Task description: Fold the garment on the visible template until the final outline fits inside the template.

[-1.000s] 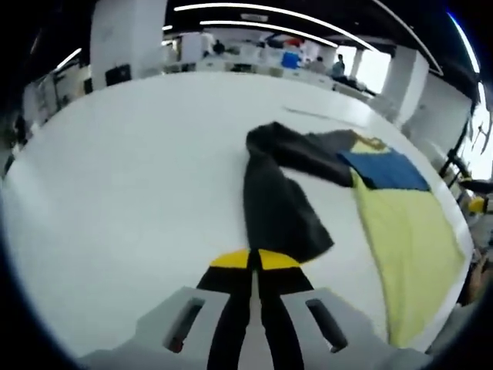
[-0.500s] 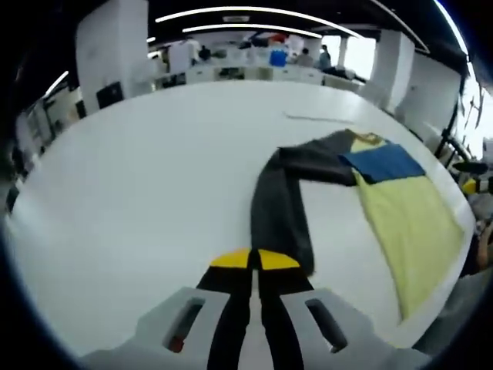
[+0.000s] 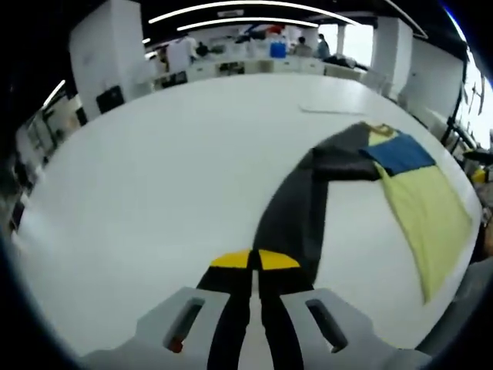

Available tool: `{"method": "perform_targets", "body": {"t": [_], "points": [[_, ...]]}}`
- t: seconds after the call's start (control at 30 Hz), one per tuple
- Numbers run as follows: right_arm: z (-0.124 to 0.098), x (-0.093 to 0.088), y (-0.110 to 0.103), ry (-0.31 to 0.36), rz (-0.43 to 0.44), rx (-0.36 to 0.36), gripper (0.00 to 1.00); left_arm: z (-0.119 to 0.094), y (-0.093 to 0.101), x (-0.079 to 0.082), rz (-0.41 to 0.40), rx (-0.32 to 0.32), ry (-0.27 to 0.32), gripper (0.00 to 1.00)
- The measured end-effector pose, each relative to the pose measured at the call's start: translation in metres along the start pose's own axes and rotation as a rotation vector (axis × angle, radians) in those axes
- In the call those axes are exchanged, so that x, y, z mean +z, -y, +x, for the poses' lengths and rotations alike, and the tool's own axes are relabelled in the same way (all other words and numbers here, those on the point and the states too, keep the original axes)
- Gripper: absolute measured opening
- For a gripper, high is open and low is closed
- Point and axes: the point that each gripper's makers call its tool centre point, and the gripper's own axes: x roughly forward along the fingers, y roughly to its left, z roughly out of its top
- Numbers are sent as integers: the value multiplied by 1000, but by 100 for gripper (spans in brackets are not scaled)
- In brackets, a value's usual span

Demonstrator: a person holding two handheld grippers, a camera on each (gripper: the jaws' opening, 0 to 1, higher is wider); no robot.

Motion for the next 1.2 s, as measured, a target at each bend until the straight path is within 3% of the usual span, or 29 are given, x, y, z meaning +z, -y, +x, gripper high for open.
{"method": "perform_targets", "body": {"t": [0.6, 1.2], "points": [[-2, -2, 13, -16, 20, -35, 91, 42, -39, 4, 66, 31, -82, 0], [-1, 7, 23, -21, 11, -60, 92, 73, -66, 25, 179, 89, -128, 0]]}}
